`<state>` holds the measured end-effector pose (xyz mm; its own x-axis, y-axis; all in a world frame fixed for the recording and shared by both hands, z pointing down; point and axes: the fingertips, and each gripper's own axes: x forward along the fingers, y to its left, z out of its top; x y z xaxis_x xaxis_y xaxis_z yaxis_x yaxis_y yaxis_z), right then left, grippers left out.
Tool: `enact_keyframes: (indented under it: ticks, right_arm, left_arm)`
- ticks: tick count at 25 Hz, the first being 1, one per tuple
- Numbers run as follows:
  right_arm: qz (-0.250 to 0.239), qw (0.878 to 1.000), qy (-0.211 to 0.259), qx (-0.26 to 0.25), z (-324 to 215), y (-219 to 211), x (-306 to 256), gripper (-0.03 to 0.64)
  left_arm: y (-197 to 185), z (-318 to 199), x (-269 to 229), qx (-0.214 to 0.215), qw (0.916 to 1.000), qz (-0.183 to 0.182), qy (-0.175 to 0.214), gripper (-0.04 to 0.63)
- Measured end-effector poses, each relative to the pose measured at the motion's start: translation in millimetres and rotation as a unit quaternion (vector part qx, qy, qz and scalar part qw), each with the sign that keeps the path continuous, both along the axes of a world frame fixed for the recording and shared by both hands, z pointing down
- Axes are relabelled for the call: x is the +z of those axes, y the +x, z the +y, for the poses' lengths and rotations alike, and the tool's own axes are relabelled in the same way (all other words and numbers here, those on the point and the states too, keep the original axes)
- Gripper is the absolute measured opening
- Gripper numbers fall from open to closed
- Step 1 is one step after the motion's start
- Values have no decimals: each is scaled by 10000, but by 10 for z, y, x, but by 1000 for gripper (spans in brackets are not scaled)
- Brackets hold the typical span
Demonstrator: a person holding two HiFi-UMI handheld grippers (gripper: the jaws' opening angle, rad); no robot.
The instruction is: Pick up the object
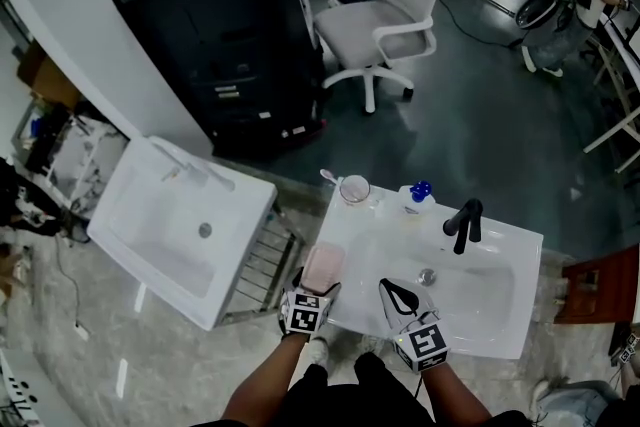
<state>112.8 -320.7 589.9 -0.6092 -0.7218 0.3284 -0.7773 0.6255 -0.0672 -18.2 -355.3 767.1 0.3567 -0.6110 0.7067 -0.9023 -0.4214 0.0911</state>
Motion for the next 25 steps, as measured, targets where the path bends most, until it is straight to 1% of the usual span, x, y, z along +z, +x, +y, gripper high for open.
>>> enact_keyframes:
  ticks: [6,10,15,19,25]
  right_arm:
    - [50,10000,47,54,-37,24,-24,3]
    - [60,9999,56,93,-55,34,-23,3]
    - [5,9998,166,131,-90,14,-98,3]
    - [-34,9994,272,192,-114,3,-167,3]
    - [-33,9988,385,300,-131,10,-238,3]
  left_arm:
    - [-37,14,-40,16,9999,18,117,462]
    - [-89,-9,-167,24,9997,33,260,462]
    - [-136,-36,-388,-20,9986,45,524,462]
    - [-176,-40,-583,-96,9974,131,705,462]
    - [-197,-84,-978,-88,9935,246,1110,462]
